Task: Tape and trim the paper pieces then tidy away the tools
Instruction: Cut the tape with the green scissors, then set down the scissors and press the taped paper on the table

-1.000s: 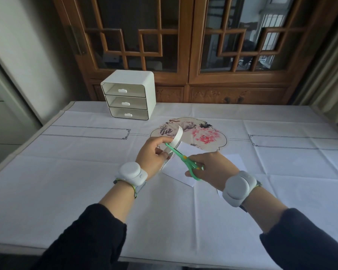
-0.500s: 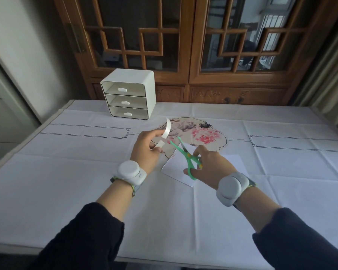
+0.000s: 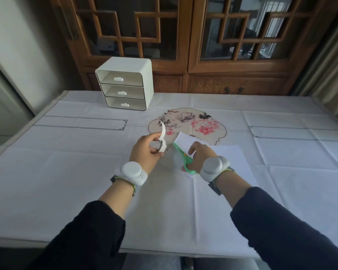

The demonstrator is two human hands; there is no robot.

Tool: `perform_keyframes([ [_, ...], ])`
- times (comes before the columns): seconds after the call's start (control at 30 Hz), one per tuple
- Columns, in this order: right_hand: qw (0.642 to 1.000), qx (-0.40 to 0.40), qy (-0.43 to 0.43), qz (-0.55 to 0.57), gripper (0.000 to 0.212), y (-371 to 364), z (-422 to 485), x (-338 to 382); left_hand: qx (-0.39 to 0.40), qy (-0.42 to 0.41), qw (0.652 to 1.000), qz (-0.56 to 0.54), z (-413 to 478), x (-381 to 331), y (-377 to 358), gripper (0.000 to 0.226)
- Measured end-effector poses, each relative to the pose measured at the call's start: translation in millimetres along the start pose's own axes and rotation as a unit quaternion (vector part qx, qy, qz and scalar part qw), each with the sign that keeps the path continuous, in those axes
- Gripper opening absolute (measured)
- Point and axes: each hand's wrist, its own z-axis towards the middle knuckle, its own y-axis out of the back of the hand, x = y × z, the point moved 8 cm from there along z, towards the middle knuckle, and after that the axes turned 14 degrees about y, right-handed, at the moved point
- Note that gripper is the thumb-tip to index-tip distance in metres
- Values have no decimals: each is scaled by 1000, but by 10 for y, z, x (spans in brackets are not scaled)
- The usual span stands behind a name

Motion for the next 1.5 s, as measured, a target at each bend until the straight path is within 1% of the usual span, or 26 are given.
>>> perform_keyframes([
  [0.03,1000,-1,-2,8,29,-14,4,-21,2,3,1000,-4,3,29,-15,52],
  [0.07,1000,1,-6,8,23,-26,6,-38,5,6,1000,-10,11,57,-33,51],
  [0.17,1000,16,-14,7,26,-51,4,-48,14,14,1000,-25,17,119,-100,48],
  [0.37,998,22,11,53,22,-64,-42,-15,3,-14,1000,13,22,138,-168,55],
  [0.53,992,-28,23,118,21,-37,-77,-29,6,-8,999,33,12,146,-189,55],
  [0.6,988,-51,29,141,19,-13,-104,-45,7,9,1000,25,-2,143,-194,52],
  [0.7,980,-86,29,176,17,64,-140,-96,9,31,999,32,-28,115,-214,39],
  [0.8,969,-123,23,213,14,178,-178,-185,-7,15,1000,23,-50,-24,-217,25],
  [0.87,955,-150,12,257,17,262,-217,-253,-11,-3,1000,26,-80,-158,-269,18],
  [0.93,929,-174,-18,327,20,332,-244,-344,7,-16,999,28,-124,-295,-388,15],
  [1.03,860,-177,-67,475,19,369,-281,-473,58,-31,998,24,-191,-473,-622,12],
  [1.07,841,-173,-74,506,18,378,-297,-516,70,-33,996,33,-202,-511,-705,12],
  [1.13,823,-172,-70,537,23,407,-341,-609,93,-36,994,48,-225,-576,-855,13],
  [1.2,812,-183,-49,552,23,463,-389,-691,105,-36,992,59,-227,-617,-977,15],
  [1.27,812,-211,-36,543,19,549,-432,-797,104,-29,992,69,-196,-633,-1051,17],
  [1.33,818,-251,-43,517,14,631,-468,-968,97,-18,992,76,-151,-633,-1100,17],
  [1.4,837,-278,-48,469,11,700,-501,-1126,94,-8,993,77,-108,-629,-1167,18],
  [1.5,871,-287,-42,396,12,719,-485,-1265,88,-4,991,97,-84,-594,-1288,18],
])
